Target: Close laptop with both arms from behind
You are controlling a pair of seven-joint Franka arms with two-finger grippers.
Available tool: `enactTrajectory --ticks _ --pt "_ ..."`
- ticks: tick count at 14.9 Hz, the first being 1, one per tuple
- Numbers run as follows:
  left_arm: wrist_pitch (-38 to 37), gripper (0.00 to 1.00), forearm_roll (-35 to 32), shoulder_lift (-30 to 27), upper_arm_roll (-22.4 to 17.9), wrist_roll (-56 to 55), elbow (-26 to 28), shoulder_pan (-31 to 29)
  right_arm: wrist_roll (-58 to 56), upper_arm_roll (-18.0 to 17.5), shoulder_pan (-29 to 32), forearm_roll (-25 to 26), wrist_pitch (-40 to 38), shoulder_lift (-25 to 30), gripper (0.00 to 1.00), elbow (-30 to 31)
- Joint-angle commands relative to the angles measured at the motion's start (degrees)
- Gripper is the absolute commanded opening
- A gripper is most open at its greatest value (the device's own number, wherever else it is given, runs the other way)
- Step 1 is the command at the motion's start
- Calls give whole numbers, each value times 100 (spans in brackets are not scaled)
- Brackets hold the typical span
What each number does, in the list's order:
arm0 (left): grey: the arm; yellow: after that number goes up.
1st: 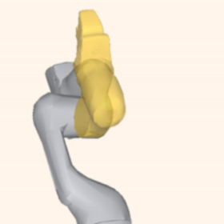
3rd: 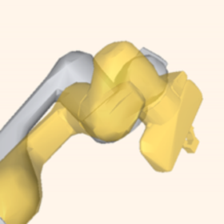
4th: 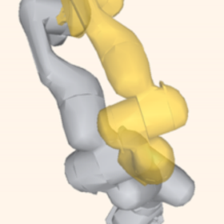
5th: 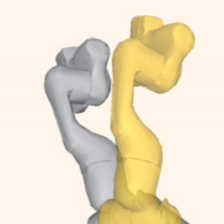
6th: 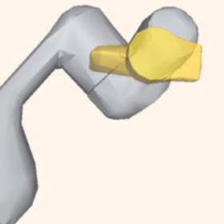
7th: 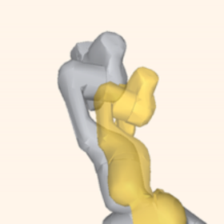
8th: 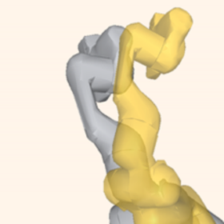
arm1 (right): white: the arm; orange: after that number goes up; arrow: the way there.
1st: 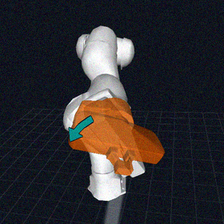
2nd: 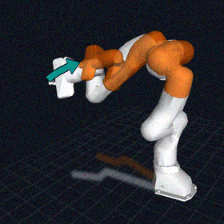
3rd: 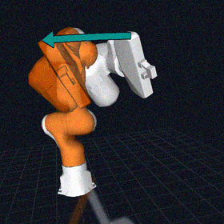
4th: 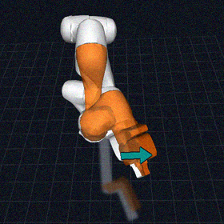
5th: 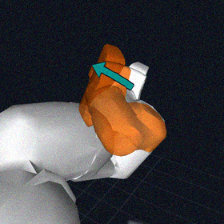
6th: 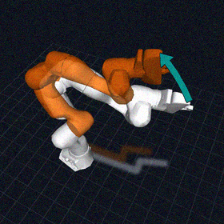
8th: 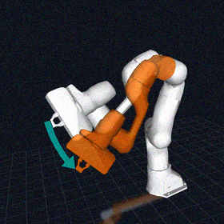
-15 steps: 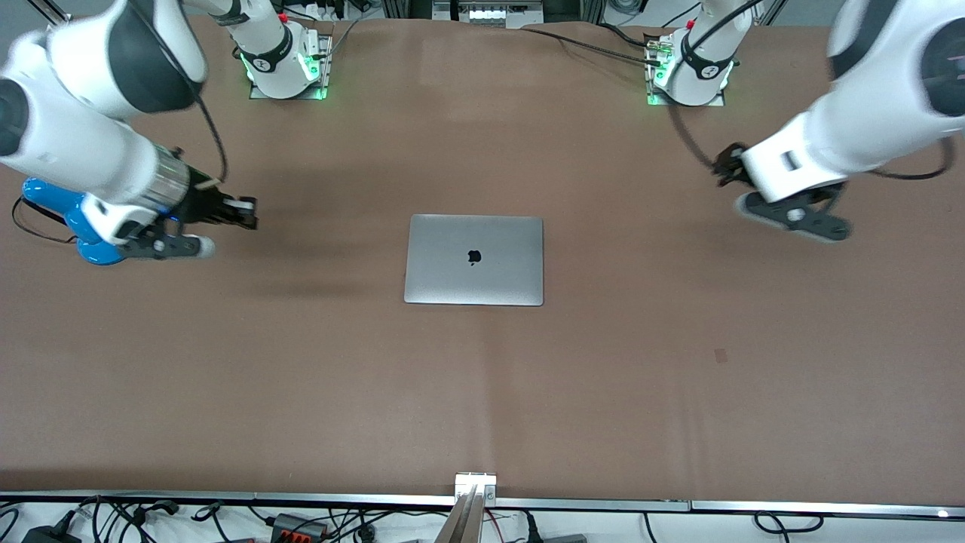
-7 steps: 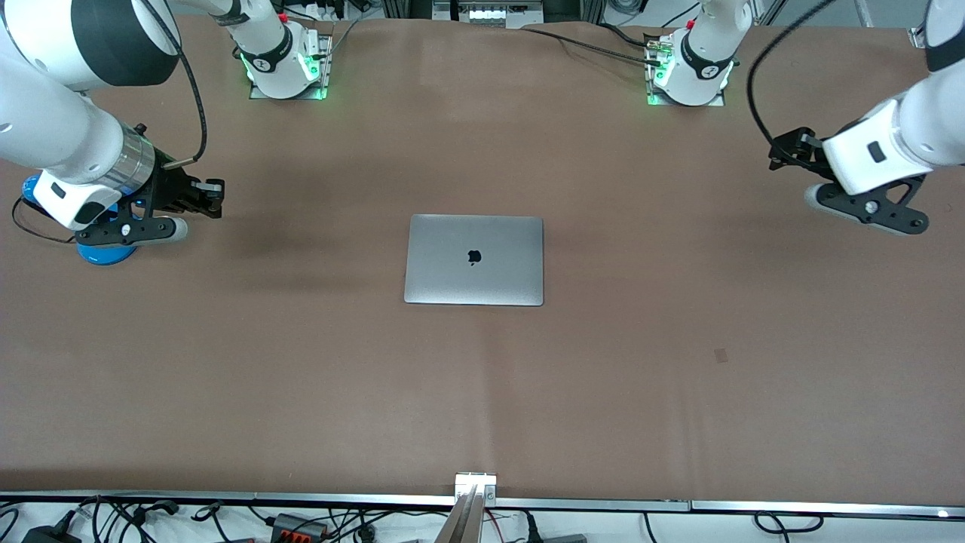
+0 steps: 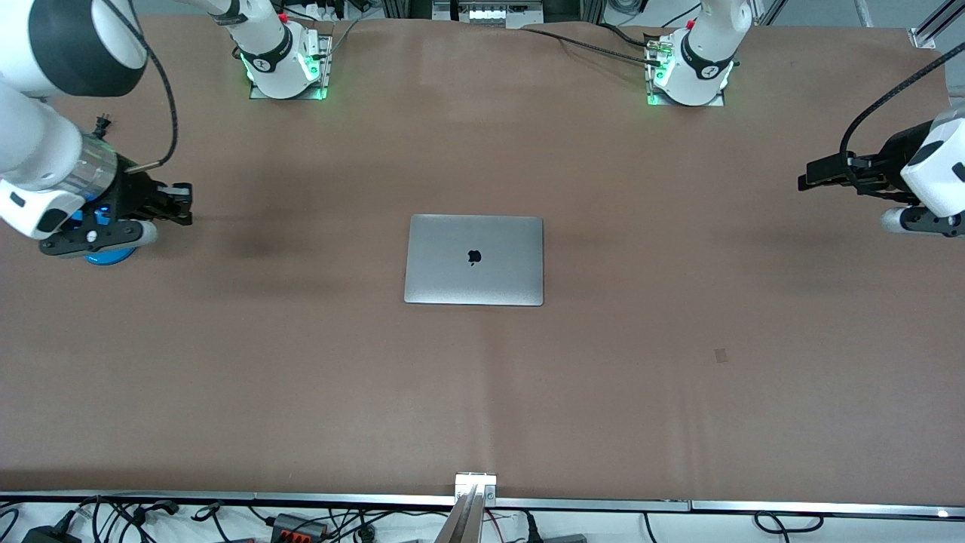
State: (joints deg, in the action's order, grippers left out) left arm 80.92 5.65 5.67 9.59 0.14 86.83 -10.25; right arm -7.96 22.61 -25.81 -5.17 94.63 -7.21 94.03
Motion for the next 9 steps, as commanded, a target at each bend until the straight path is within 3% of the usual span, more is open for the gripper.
enactTrajectory --ticks 1,3,6,9 --pt "914 100 -89 -1083 -272 -137 1281 469 -303 -221 392 34 -173 -106 0 -210" --pt "1083 100 -205 -1234 -370 -146 1468 664 -303 -536 795 51 -173 -62 0 -209" --pt "1057 100 -222 -1331 -720 -347 1495 1094 -294 -1642 1708 383 -164 52 0 -174" --pt "1083 100 -248 -1288 -687 -295 1416 1095 -294 -2575 2683 482 -111 131 0 -61"
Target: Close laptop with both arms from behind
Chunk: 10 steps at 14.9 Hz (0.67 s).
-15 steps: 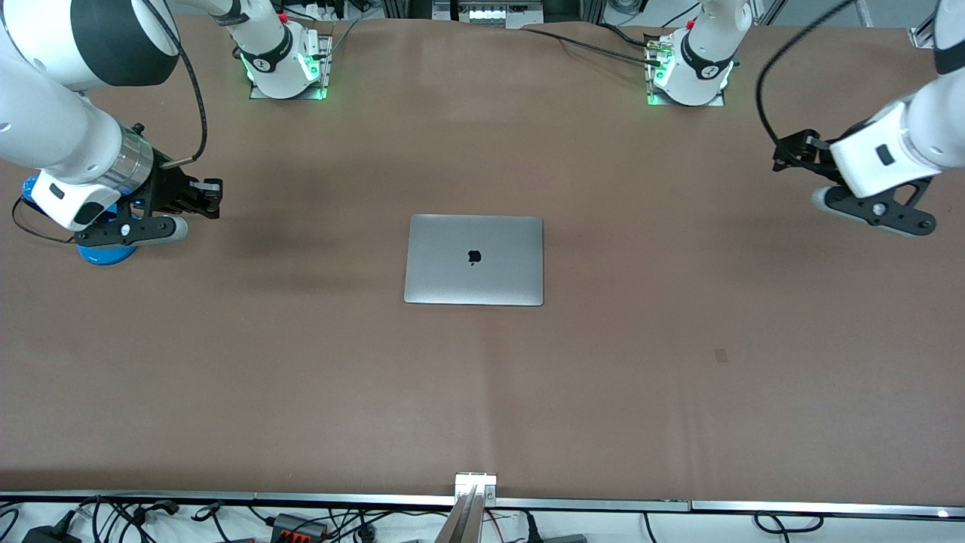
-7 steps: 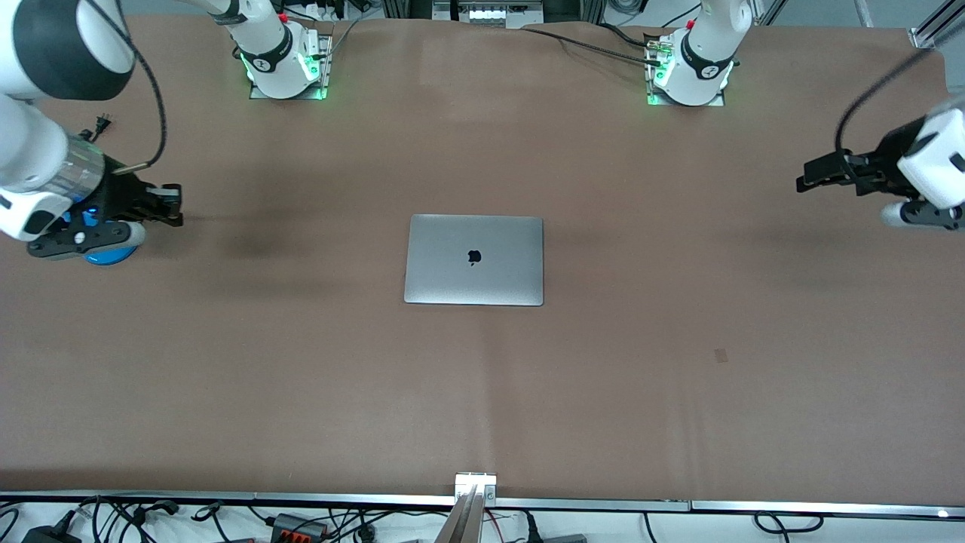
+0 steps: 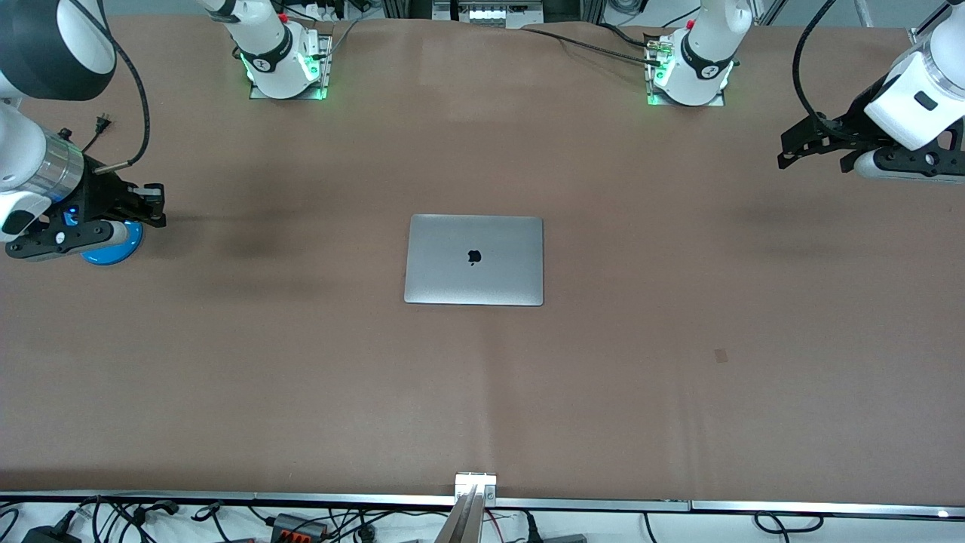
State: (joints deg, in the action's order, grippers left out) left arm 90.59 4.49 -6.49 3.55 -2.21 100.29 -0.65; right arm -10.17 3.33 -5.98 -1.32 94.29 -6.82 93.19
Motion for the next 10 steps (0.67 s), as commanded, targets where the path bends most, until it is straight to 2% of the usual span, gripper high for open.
enactTrajectory --ticks 1,3,4,5,6,8,10 --pt "117 100 -133 -63 -65 -60 61 136 -73 -893 956 97 -68 154 0 84" --pt "82 100 -133 16 -65 -77 -78 144 -64 -1289 1412 97 -7 172 0 102" --pt "56 100 -133 147 -57 -86 -253 153 -64 -1657 1772 97 63 198 1 155" --pt "-5 100 -141 270 -48 -86 -429 171 -64 -1913 2028 97 177 277 7 260" --pt "-50 100 -133 376 -48 -86 -561 171 -55 -1950 2065 97 274 338 18 357" --pt "-59 100 -133 395 -39 -77 -589 171 -64 -1951 2057 97 266 339 100 357" --pt "-59 100 -133 395 -39 -69 -589 171 -64 -1951 2057 115 283 348 100 340"
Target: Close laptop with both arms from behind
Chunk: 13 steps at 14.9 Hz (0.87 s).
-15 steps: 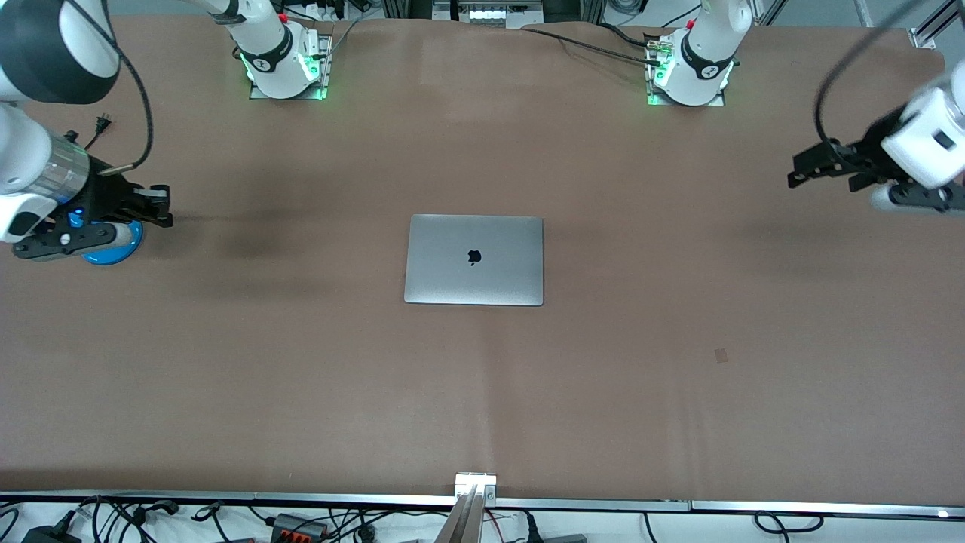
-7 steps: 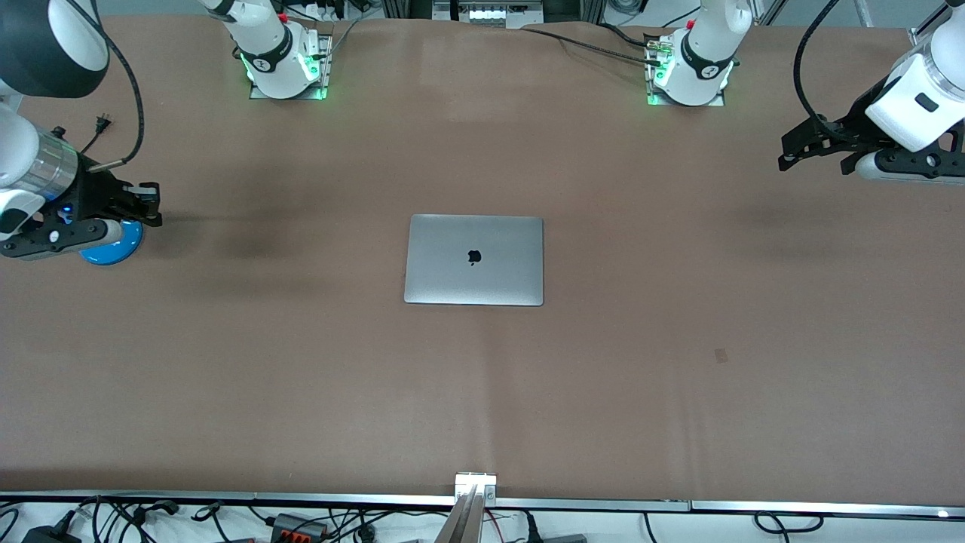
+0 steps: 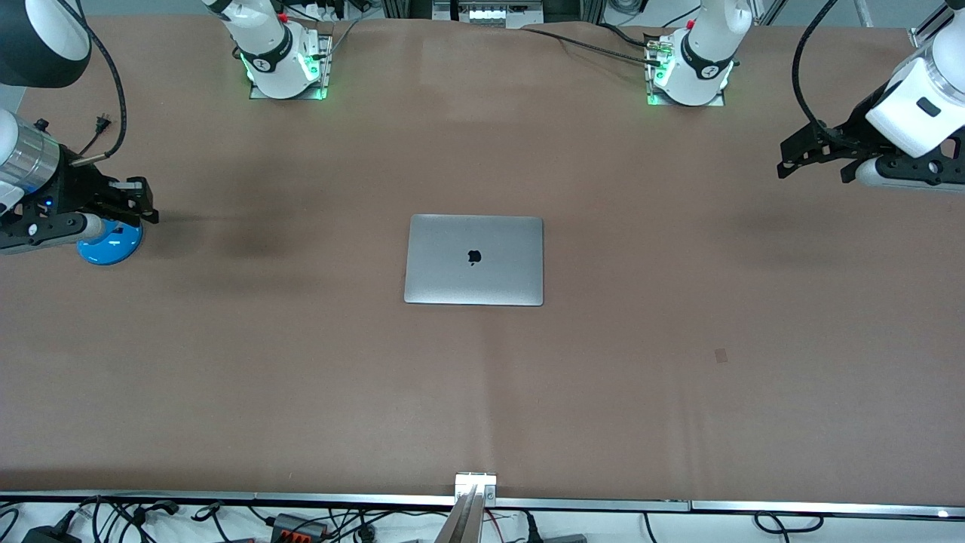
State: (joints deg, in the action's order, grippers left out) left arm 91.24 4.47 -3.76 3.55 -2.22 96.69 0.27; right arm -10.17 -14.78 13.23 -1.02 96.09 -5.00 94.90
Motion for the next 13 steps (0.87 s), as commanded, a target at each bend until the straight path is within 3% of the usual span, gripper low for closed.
enactTrajectory --ticks 1,7,13 --pt "-124 100 -122 121 -38 -60 -230 70 -29 -139 127 93 111 210 100 169" --pt "-133 100 -122 130 -38 -51 -230 61 216 62 -215 102 813 446 100 335" --pt "-133 100 -122 139 -38 -51 -230 52 1051 203 -400 146 692 790 100 556"
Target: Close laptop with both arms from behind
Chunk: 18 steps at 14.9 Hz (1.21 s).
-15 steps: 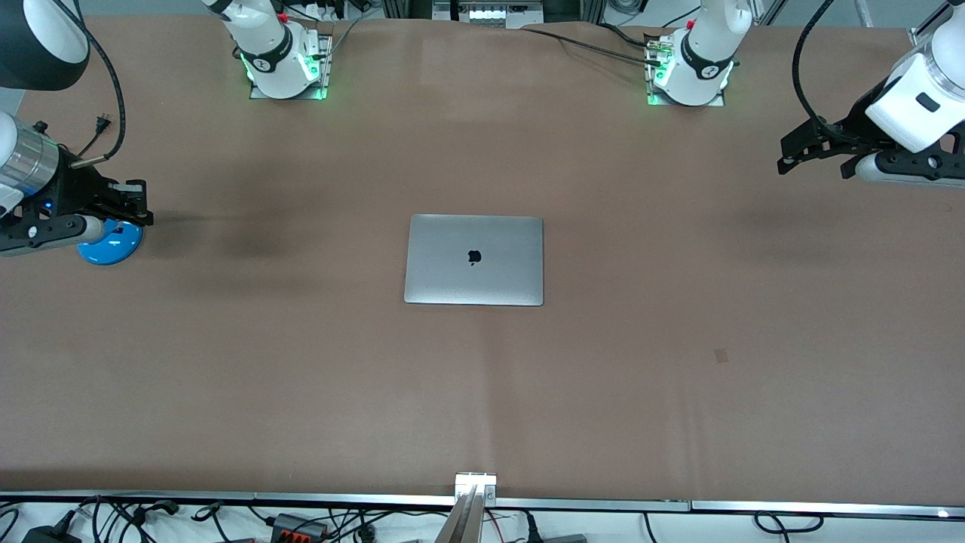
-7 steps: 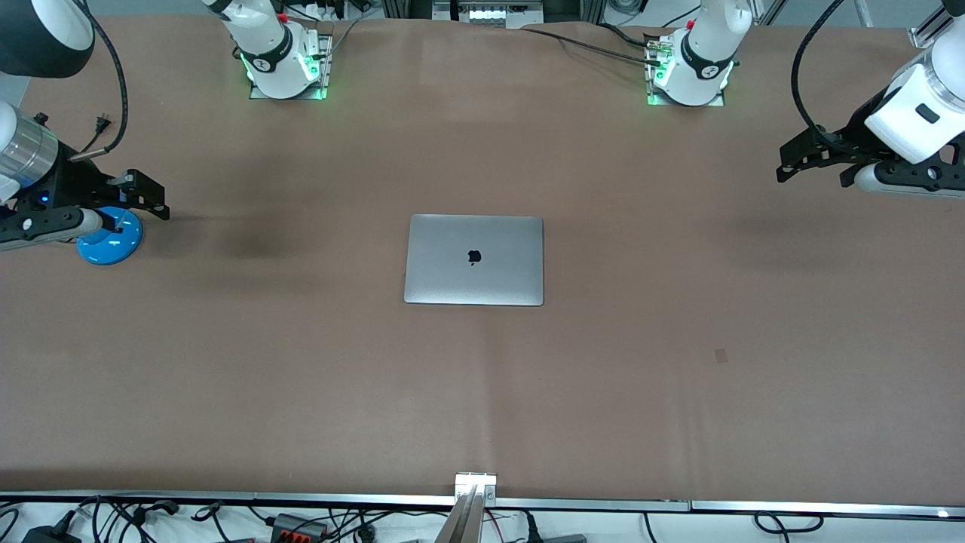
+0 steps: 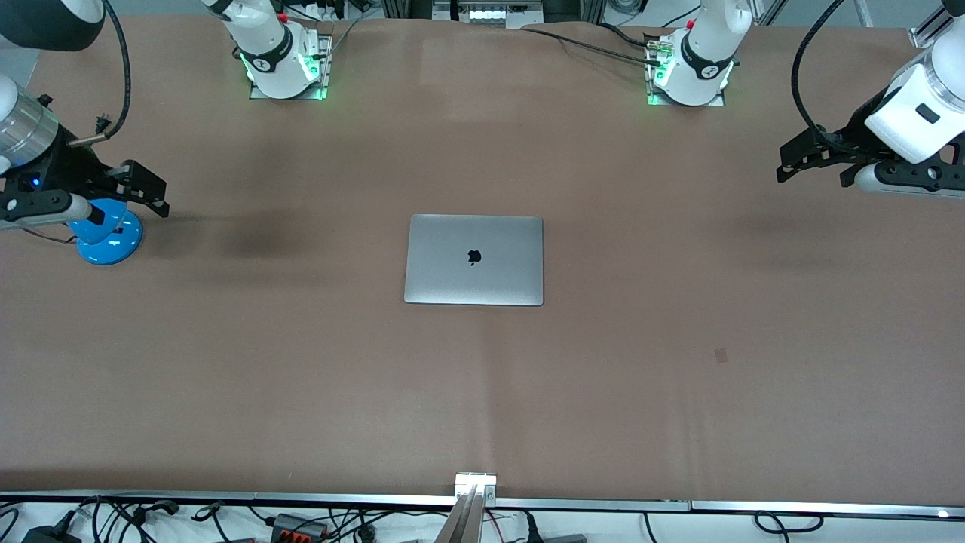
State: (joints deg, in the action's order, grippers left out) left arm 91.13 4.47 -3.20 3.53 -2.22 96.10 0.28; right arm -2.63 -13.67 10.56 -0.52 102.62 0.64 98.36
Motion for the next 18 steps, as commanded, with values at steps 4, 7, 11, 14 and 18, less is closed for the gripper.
enactTrajectory --ticks 4,7,11,14,18 --pt "-121 100 -122 83 -37 -51 -171 51 588 285 -370 87 30 217 100 219" --pt "-121 100 -122 83 -37 -42 -171 51 474 339 -371 87 56 182 100 210" --pt "-121 100 -122 83 -37 -42 -171 51 465 339 -362 122 73 164 100 210" --pt "-121 100 -122 83 -37 -42 -171 43 351 339 -362 140 73 173 100 210" --pt "-121 100 -122 83 -37 -42 -171 51 342 339 -362 140 73 173 100 210"
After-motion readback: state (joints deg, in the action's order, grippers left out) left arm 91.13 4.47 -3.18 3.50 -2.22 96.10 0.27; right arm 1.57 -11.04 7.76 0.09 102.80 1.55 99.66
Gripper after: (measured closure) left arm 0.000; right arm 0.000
